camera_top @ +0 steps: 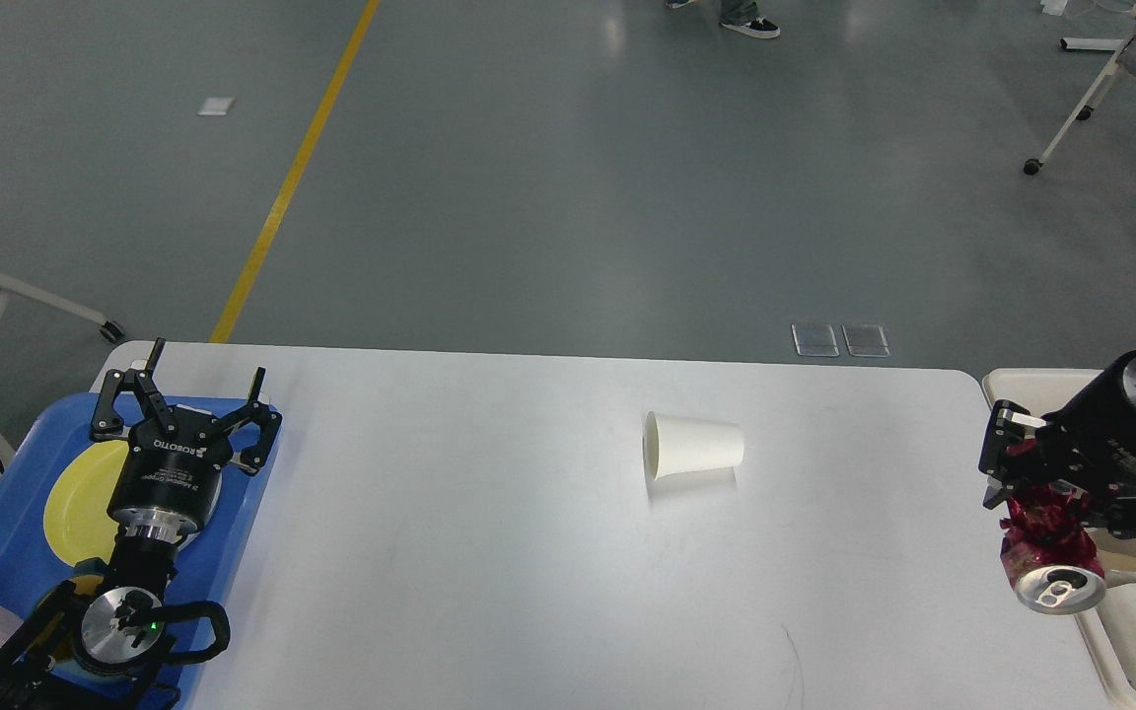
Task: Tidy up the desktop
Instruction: 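Lift the red can and drop it into the white bin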
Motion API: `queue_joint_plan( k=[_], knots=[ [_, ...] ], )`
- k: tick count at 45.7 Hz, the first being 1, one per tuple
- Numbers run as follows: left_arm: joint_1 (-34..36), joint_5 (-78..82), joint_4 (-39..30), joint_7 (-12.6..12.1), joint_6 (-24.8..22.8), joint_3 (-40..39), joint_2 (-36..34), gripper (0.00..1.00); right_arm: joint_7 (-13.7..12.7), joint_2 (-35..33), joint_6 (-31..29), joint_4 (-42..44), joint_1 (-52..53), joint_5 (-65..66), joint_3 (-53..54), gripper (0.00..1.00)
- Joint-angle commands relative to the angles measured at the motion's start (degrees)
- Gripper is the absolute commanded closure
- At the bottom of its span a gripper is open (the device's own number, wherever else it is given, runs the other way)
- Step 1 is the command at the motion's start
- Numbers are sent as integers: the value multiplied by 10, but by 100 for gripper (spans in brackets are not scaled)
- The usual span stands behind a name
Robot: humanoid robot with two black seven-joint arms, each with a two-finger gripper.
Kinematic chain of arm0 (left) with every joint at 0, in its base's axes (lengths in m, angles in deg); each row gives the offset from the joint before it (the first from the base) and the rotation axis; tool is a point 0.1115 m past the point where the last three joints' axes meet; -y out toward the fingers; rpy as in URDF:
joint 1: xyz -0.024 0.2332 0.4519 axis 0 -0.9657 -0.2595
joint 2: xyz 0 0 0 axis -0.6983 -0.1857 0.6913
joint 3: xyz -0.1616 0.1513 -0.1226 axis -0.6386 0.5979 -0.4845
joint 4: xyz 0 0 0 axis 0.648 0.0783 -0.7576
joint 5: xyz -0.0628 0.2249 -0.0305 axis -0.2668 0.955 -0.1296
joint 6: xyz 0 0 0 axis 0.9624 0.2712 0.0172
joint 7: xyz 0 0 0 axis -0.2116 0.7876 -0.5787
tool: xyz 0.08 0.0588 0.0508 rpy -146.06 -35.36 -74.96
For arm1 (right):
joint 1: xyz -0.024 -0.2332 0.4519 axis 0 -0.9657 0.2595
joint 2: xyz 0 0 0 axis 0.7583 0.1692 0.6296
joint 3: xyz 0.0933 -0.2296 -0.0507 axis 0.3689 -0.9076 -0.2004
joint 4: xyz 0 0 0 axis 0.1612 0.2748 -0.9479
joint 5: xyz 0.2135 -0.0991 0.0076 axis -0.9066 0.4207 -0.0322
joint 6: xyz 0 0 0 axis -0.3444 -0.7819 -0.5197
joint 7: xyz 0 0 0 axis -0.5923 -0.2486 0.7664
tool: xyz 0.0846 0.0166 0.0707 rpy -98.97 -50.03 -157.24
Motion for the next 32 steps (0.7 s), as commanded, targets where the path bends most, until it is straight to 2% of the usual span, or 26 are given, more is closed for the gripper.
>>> queue_joint_plan(
  k=[1,9,17,23,27,32],
  knots=[
    [0,0,0,-1,0,0,0,4,0,-10,25,15,-6,0,-15,100],
    [0,0,0,0,0,0,0,4,0,-92,30,97,-61,9,-22,100],
    [0,0,0,-1,0,0,0,4,1,-138,35,243,-175,9,-3,100],
    [0,0,0,0,0,0,0,4,1,-154,38,355,-317,9,83,100],
    [0,-1,0,0,0,0,0,4,1,-154,61,426,-423,9,153,100],
    [0,0,0,0,0,0,0,4,1,-118,96,563,-591,10,245,100]
  ],
)
